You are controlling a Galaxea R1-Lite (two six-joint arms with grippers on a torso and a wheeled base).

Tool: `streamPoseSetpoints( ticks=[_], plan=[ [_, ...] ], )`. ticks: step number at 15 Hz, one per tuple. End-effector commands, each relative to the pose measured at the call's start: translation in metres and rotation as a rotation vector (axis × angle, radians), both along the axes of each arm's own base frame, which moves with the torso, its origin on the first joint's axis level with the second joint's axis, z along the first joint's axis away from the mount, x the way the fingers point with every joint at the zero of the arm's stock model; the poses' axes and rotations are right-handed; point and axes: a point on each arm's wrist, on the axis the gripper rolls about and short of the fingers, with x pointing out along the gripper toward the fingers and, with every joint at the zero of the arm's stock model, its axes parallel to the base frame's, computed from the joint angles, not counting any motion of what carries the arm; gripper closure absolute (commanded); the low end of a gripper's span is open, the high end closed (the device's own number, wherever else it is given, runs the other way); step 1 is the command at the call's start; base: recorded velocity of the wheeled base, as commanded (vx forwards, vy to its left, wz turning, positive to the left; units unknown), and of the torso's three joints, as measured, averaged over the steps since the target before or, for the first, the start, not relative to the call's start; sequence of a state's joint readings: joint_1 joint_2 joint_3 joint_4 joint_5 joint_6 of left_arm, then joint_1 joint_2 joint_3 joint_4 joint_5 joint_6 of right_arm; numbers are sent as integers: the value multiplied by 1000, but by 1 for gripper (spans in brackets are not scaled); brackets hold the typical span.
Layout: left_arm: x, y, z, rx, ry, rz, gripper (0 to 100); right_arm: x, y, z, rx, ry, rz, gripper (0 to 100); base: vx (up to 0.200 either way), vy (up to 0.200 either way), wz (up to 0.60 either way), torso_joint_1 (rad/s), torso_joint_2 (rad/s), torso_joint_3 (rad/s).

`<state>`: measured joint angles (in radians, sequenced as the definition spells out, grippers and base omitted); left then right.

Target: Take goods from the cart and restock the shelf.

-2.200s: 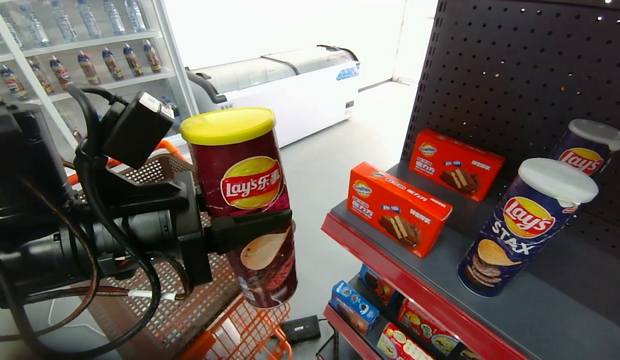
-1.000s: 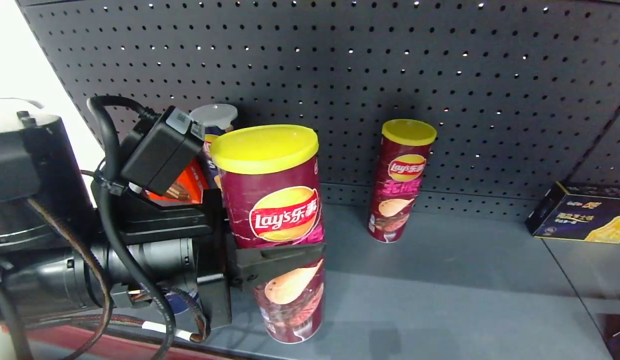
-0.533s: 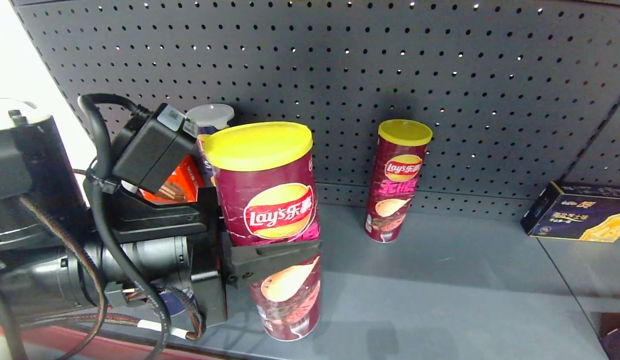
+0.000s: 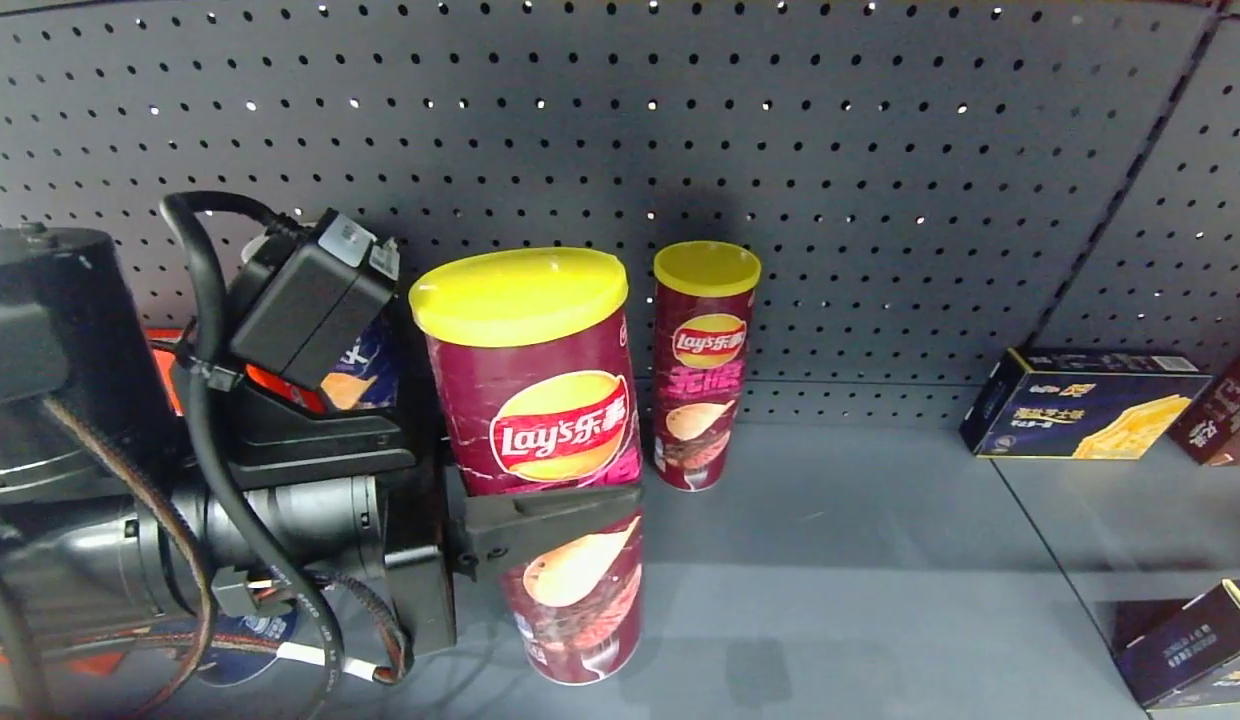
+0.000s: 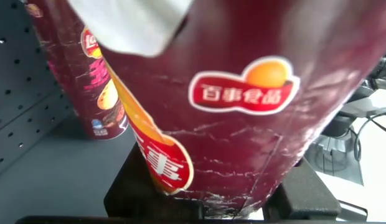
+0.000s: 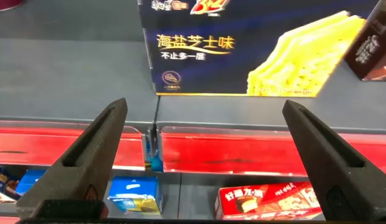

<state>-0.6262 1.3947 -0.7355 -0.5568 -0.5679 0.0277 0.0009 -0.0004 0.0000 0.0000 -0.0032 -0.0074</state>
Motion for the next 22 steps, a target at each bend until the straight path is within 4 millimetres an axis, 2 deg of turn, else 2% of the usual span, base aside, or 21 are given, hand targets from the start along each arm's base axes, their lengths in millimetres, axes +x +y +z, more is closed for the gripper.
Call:
streamPoseSetpoints(
  ticks=[1,13,14,15,17,19,22],
  plan=[
    [0,0,0,0,0,2,100,0,0,0,0,0,1,0,0,0,0,0,0,0],
    [-1,2,-10,19,22,5,100,0,0,0,7,3,-22,0,0,0,0,0,0,0],
    [-2,3,-13,14,18,5,100,3,-1,16,12,20,-24,0,0,0,0,0,0,0],
    [-2,2,-12,8,13,5,100,23,-1,74,20,36,13,0,0,0,0,0,0,0],
    [-3,3,-17,17,23,5,100,31,1,98,-11,-69,74,0,0,0,0,0,0,0],
    [-3,4,-19,20,28,7,100,42,4,131,-97,-99,169,0,0,0,0,0,0,0],
    [-2,10,-18,16,23,33,100,63,12,154,-102,-52,364,0,0,0,0,0,0,0]
  ],
)
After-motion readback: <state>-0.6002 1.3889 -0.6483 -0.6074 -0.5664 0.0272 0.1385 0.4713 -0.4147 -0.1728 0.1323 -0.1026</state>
